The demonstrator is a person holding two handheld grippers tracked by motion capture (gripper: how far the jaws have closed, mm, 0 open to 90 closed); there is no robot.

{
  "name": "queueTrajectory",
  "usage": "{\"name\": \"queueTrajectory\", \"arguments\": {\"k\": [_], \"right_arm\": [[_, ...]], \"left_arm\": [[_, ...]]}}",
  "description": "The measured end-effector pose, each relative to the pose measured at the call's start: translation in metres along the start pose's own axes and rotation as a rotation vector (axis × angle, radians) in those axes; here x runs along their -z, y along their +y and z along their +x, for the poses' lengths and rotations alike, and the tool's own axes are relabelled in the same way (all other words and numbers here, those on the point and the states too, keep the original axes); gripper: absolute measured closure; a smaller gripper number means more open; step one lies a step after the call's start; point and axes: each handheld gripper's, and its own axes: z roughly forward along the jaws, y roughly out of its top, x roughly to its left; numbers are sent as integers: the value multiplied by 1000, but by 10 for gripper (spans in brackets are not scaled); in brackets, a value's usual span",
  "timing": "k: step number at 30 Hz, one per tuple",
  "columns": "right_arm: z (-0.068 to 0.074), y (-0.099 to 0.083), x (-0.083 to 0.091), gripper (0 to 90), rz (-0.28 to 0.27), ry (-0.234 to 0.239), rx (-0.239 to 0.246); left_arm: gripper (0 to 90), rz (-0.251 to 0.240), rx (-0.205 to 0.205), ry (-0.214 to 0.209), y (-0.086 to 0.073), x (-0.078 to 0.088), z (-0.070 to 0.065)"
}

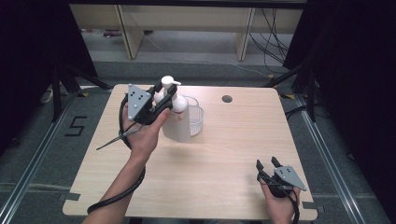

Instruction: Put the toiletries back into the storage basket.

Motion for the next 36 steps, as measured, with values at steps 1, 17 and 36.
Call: {"name": "queueTrajectory", "arguments": {"k": [1,17,36], "right_arm": [[0,0,0,409,1,0,-2],[1,0,0,408,3,-7,-3],[0,0,0,407,0,2,-4]], "left_arm": [[590,0,0,0,0,0,0],[589,-17,-25,-1,8,-7,0],[590,-29,-20,2,16,-15,-1]]}}
